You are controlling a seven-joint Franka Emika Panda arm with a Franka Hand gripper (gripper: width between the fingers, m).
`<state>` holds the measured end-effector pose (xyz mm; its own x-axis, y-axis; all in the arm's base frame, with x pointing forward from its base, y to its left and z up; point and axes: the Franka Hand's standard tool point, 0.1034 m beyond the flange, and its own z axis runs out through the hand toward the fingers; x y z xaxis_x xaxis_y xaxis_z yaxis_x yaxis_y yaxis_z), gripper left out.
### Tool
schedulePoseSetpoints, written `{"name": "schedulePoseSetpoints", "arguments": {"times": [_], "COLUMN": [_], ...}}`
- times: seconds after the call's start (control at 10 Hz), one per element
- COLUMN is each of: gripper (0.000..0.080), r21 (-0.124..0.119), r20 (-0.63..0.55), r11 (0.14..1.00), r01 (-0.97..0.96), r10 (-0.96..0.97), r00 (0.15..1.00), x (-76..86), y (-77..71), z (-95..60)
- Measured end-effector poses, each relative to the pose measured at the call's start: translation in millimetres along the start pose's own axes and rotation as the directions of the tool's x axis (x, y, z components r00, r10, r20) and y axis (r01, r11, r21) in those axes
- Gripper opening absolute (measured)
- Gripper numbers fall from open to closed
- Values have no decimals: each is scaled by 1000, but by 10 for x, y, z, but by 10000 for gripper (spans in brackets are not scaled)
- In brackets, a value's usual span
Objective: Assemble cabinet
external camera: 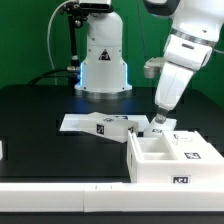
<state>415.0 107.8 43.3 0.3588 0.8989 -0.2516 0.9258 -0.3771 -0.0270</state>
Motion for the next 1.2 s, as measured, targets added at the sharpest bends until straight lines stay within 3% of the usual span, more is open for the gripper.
{"name": "schedulePoseSetpoints", "arguments": {"times": [0.4,0.6,0.9,1.1,1.2], "gripper": [797,797,769,413,279], "r21": [18,19,17,17,17], "r20": [-5,-34,-39,-39,-39], "r11": [1000,1000,1000,1000,1000], "r01": [5,10,7,7,7], "r10": [-5,-9,-7,-7,-7], "r00": [1000,999,999,999,999], "x": [-1,-16,-12,-12,-12], "y": [-284,-280,-270,-271,-271], "z": [187,329,340,340,340]}}
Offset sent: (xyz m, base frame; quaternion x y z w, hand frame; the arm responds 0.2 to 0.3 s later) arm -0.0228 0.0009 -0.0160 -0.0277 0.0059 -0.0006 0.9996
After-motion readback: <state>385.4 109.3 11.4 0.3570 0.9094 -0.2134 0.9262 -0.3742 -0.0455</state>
